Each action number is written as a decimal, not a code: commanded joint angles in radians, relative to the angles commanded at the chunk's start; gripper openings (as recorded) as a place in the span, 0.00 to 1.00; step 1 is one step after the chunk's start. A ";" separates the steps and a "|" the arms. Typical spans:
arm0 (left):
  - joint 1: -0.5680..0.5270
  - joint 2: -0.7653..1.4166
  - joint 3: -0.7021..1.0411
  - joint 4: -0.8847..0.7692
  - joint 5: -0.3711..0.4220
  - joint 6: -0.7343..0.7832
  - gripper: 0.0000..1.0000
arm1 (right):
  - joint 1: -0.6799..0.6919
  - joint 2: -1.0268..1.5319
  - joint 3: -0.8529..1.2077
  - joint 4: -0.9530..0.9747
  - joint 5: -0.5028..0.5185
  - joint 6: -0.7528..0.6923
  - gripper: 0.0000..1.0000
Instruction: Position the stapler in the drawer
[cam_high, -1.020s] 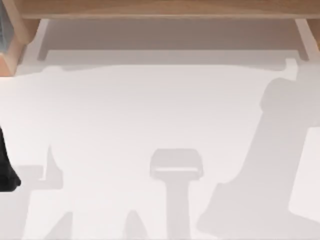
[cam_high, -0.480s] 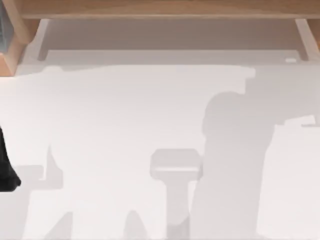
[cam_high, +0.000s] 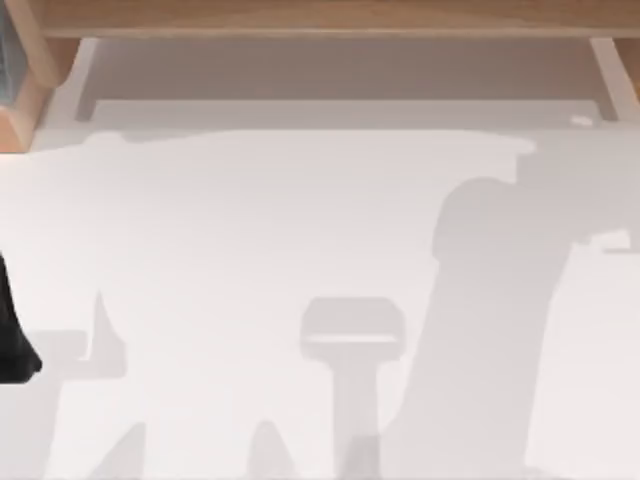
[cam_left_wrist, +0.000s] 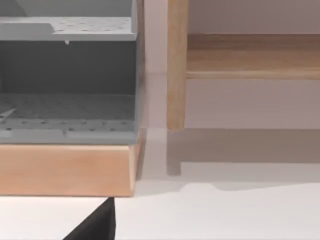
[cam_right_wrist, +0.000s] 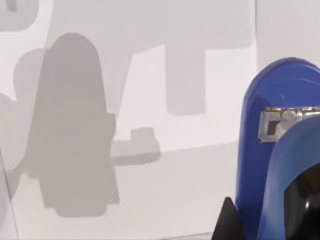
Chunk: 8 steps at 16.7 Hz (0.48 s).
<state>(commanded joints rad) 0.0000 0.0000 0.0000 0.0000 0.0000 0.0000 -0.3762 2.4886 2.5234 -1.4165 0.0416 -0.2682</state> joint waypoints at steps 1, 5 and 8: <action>0.000 0.000 0.000 0.000 0.000 0.000 1.00 | 0.005 0.035 -0.020 0.010 -0.009 -0.023 0.00; 0.000 0.000 0.000 0.000 0.000 0.000 1.00 | 0.004 0.128 -0.080 0.025 -0.026 -0.079 0.00; 0.000 0.000 0.000 0.000 0.000 0.000 1.00 | 0.004 0.129 -0.081 0.025 -0.026 -0.080 0.00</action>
<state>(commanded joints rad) 0.0000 0.0000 0.0000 0.0000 0.0000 0.0000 -0.3722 2.6173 2.4421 -1.3920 0.0153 -0.3481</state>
